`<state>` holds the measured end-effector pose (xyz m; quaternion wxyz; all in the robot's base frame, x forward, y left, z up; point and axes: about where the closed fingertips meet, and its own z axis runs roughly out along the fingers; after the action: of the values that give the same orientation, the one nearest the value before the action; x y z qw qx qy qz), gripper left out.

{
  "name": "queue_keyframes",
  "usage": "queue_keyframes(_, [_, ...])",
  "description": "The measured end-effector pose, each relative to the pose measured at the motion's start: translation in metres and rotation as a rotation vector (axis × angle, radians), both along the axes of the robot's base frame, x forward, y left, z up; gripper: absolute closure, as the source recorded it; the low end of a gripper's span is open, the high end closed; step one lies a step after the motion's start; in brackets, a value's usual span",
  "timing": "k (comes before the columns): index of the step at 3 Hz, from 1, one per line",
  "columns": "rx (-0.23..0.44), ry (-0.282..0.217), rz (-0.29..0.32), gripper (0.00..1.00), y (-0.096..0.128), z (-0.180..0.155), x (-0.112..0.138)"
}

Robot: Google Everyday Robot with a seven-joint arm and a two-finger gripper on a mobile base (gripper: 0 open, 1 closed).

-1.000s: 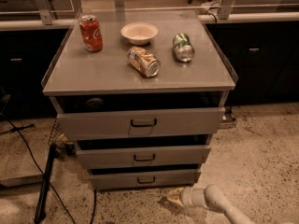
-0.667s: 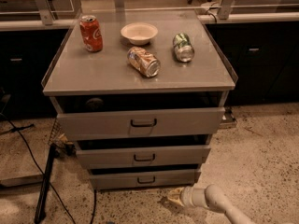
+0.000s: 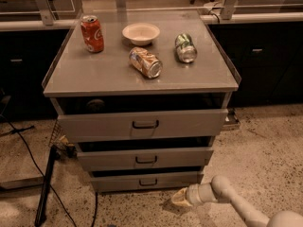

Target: Close bottom drawer

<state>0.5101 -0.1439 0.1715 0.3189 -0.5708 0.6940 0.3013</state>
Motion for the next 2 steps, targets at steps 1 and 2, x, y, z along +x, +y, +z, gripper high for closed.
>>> queue_keyframes(1, [0.005, 0.083, 0.095, 1.0, -0.0085, 0.0228, -0.0113])
queue_keyframes(2, [0.004, 0.083, 0.095, 1.0, -0.0087, 0.0229, -0.0113])
